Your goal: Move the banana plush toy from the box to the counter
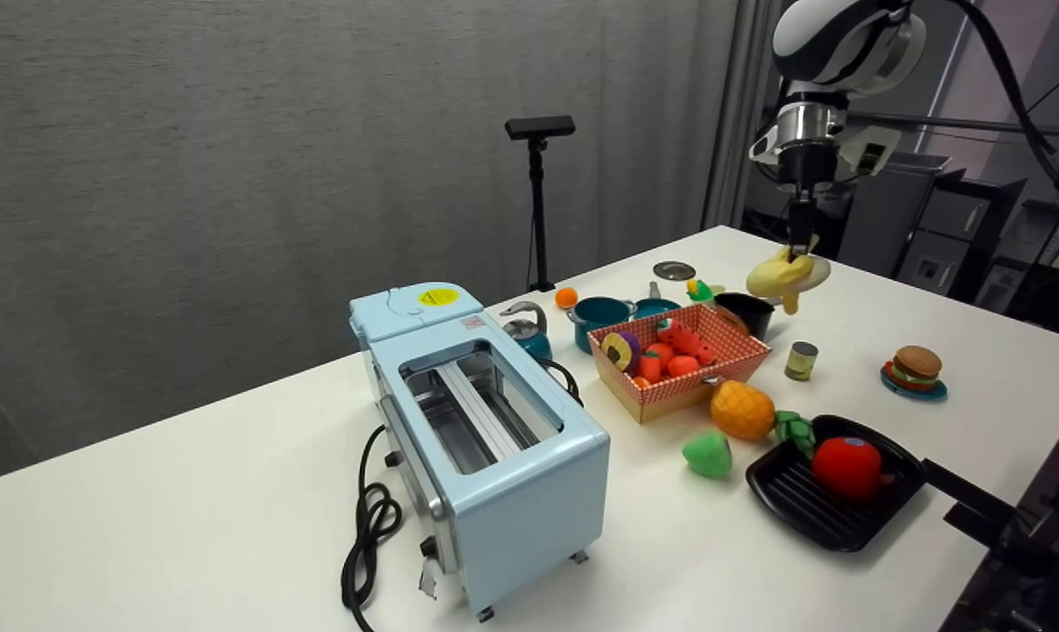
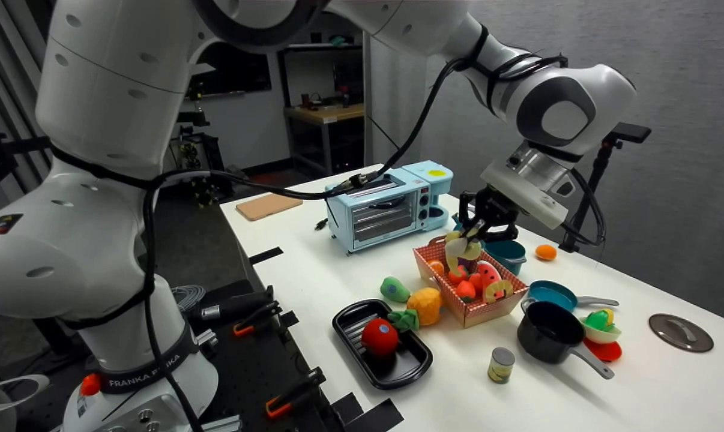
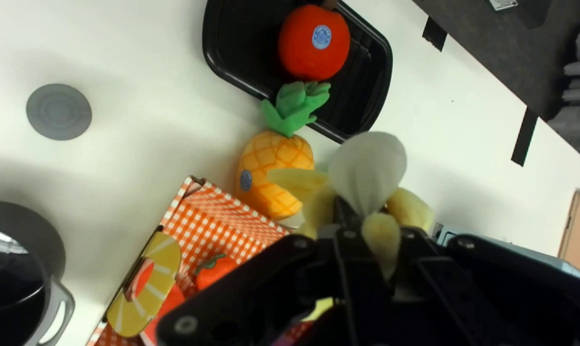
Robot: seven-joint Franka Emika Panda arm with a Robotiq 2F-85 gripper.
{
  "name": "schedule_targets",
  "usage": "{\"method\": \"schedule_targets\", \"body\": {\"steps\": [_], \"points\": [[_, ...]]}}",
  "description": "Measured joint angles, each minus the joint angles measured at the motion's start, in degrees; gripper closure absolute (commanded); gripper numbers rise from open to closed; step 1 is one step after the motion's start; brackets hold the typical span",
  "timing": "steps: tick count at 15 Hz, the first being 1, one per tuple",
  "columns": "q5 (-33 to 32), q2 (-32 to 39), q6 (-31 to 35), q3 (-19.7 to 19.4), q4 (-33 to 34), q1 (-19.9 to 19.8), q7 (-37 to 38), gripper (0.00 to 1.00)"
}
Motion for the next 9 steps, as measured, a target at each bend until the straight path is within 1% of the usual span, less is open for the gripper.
{"method": "schedule_targets", "body": {"steps": [4,9], "points": [[-0.01,-2.9,0.13,-1.38,-6.57,0.02,-1.26,0.98],[-1.18,-4.91,2.58,-2.97,-14.33,0.26,-1.48,0.98]]}}
